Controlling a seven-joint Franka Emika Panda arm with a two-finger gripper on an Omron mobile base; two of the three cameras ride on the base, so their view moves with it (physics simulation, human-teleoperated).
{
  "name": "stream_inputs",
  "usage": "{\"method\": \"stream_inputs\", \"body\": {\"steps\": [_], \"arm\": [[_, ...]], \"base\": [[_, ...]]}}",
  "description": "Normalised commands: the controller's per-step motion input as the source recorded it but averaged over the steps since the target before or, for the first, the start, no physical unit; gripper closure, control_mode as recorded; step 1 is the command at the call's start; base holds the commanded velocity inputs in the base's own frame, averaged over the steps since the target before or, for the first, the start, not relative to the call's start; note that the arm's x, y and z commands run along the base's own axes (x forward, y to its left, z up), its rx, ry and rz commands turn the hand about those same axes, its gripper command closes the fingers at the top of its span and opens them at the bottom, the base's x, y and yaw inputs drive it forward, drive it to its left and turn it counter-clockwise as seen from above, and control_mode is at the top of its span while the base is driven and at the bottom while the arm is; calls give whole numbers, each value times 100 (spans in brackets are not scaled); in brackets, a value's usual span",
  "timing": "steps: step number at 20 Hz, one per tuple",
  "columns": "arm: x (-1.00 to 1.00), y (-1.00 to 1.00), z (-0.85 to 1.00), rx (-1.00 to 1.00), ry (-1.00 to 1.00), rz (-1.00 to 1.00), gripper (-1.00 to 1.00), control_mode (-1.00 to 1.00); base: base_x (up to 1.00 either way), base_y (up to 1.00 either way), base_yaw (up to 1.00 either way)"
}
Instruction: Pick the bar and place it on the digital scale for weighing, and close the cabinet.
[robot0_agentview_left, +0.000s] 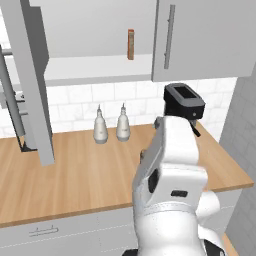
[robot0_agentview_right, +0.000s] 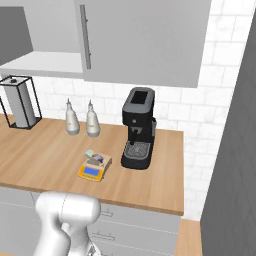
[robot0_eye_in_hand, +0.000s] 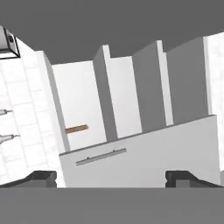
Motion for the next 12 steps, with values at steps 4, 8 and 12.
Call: {"method": "stream_inputs", "body": {"steps": [4, 8, 12], "arm": [[12, 88, -40, -4, -21, -12, -100, -100], [36, 91, -61, -1, -14, -17, -100, -100], [22, 98, -41, -6, -19, -18, -100, -100]], "base": [[0, 0, 0], [0, 0, 0], [0, 0, 0]]}}
